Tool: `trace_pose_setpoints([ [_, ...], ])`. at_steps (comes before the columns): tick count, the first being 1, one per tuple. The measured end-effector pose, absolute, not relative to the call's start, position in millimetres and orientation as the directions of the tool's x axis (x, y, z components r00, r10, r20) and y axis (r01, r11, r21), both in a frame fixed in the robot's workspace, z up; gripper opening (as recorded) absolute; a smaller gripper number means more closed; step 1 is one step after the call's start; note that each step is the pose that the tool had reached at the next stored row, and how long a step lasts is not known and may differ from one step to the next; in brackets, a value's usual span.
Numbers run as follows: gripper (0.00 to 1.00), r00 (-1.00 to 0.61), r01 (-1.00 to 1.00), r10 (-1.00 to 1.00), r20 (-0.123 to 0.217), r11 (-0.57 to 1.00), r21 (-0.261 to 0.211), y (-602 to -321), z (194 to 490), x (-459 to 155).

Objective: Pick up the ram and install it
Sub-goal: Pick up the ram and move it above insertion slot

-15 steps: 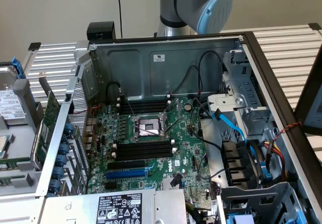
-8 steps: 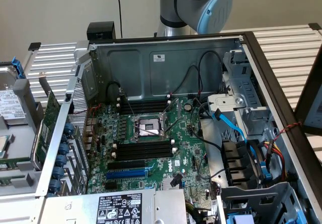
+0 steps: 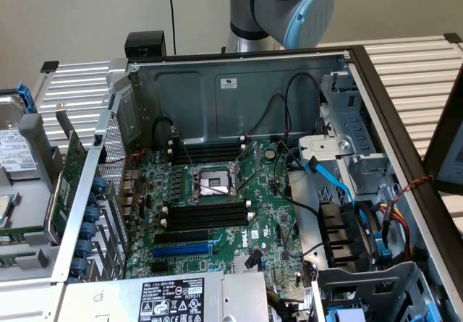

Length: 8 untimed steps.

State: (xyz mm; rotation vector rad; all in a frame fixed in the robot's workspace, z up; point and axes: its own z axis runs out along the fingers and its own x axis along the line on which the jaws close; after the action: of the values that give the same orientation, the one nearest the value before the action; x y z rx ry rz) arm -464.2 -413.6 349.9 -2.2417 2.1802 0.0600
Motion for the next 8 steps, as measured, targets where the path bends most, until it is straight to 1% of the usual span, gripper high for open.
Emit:
trace_pose_setpoints([
  [5, 0.60, 0.027, -0.999, -0.999, -0.037, -0.028, 0.017, -418.0, 340.8, -464.2],
  [6, 0.58, 0.027, -0.999, -0.999, -0.037, -0.028, 0.017, -419.0, 338.9, -464.2],
  [7, 0.58, 0.027, -0.999, -0.999, -0.037, -0.028, 0.017, -420.1, 337.1, -464.2],
  [8, 0.51, 0.027, -0.999, -0.999, -0.037, -0.028, 0.017, -421.1, 335.4, -464.2],
])
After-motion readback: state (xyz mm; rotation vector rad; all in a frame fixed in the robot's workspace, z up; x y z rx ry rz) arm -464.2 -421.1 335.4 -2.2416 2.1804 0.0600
